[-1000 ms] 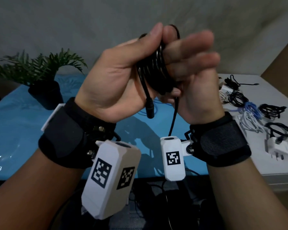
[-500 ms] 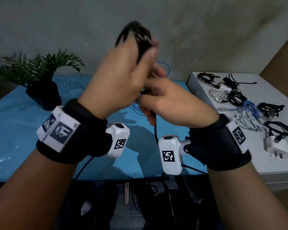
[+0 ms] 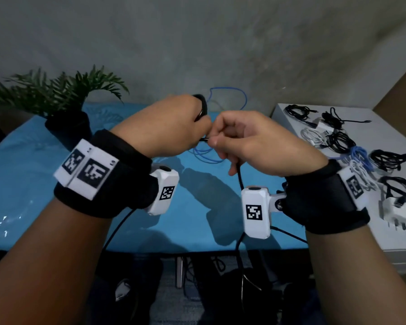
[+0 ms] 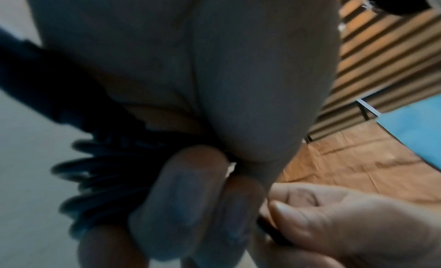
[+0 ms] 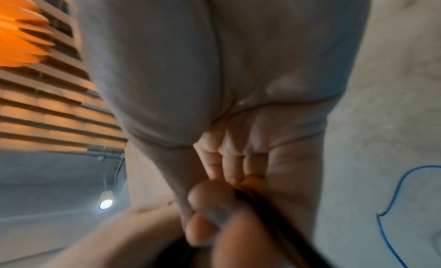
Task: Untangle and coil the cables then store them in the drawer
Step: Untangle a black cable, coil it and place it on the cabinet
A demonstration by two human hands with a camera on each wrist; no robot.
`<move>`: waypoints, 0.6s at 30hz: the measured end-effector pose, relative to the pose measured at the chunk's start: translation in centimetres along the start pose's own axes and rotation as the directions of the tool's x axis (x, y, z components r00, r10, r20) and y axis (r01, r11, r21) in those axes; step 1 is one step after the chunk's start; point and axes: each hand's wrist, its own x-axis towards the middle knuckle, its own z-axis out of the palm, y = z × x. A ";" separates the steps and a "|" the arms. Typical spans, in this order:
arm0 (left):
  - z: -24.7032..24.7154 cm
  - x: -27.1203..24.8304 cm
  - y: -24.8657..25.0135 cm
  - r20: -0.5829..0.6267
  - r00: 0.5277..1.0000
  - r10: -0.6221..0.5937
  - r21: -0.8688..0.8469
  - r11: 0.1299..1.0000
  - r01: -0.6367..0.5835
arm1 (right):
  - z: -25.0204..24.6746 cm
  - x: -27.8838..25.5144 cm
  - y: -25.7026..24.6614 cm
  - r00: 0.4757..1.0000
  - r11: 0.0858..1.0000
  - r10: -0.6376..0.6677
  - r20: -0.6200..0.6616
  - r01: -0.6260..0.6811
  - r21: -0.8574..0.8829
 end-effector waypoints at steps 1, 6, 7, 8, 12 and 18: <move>-0.2 -0.1 -0.2 0.058 0.998 0.011 -0.053 0.999 -0.008 | -0.3 -0.1 -0.1 0.999 0.999 -0.021 -0.028 0.022 0.044; -0.3 -0.8 0.2 0.274 0.945 0.179 -0.617 0.786 0.030 | -1.7 -0.3 -0.7 0.985 0.964 -0.045 -0.164 0.086 0.253; -0.3 -0.9 0.4 0.276 0.937 0.215 -0.671 0.741 0.027 | -1.7 -0.3 -0.8 0.981 0.954 -0.039 -0.192 0.094 0.286; -0.3 -1.0 0.4 0.266 0.931 0.248 -0.712 0.702 0.017 | -1.6 -0.2 -0.9 0.972 0.945 -0.031 -0.232 0.104 0.310; 0.0 -1.0 0.1 0.185 0.921 0.343 -0.860 0.509 -0.017 | -1.3 0.0 -1.1 0.941 0.930 -0.011 -0.338 0.134 0.342; 0.3 -0.2 -0.3 0.051 0.982 0.184 -0.979 0.204 0.013 | -2.1 -0.1 -0.1 0.983 0.942 0.068 -0.168 -0.008 0.335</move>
